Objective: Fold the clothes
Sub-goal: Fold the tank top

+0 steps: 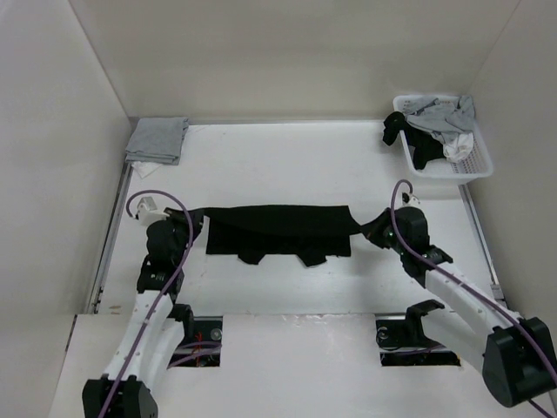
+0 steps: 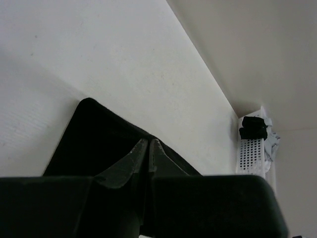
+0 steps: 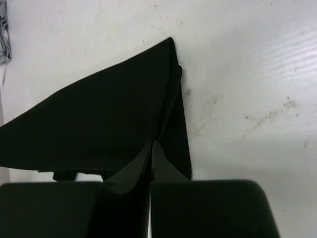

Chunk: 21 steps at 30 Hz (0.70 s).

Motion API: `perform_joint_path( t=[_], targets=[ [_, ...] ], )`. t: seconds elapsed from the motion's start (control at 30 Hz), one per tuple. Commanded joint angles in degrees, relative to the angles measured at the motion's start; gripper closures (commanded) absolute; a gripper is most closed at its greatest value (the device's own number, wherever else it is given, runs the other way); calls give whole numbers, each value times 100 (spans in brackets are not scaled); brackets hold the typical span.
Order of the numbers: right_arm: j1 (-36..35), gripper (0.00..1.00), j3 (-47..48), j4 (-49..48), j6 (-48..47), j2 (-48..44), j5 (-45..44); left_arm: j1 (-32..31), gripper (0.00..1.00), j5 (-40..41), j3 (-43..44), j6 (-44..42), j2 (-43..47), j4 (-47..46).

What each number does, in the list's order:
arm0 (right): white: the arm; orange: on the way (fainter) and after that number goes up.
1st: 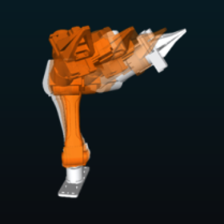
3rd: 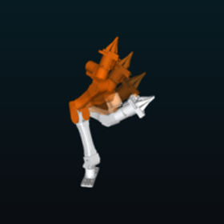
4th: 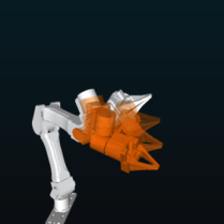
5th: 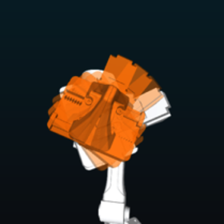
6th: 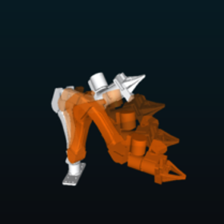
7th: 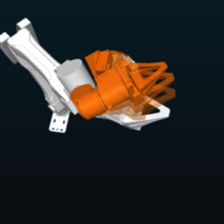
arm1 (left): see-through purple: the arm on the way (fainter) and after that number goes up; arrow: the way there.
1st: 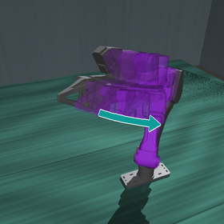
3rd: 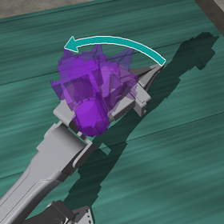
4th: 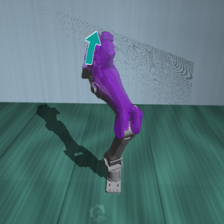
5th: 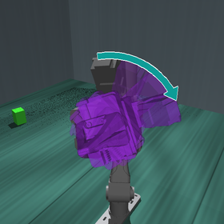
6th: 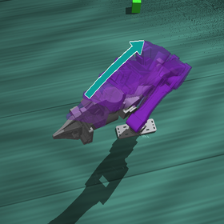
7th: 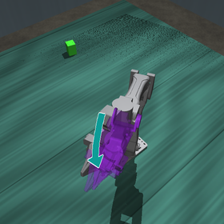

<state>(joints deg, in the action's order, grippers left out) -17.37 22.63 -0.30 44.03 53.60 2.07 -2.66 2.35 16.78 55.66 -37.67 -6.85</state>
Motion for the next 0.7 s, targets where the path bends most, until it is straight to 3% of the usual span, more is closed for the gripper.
perform_joint_path(
  t=[0.0,0.2,0.33,0.4,0.53,0.67],
  targets=[
    [-148,100,-189,336,211,-306,-241,94,99,-59,-235,-82,584,745],
    [-359,100,-523,530,825,-377,-285,138,99,11,-605,182,1367,1897],
    [-395,100,-567,653,958,-272,-356,375,99,-33,-710,235,1517,2144],
    [-395,98,-567,671,993,-158,-443,402,93,-50,-772,217,1465,2153],
    [-395,68,-418,636,792,-113,-584,480,67,-68,-746,33,1175,2021],
    [-395,53,-303,286,449,-254,-532,526,63,107,-509,-81,1306,1934]
  ],
)
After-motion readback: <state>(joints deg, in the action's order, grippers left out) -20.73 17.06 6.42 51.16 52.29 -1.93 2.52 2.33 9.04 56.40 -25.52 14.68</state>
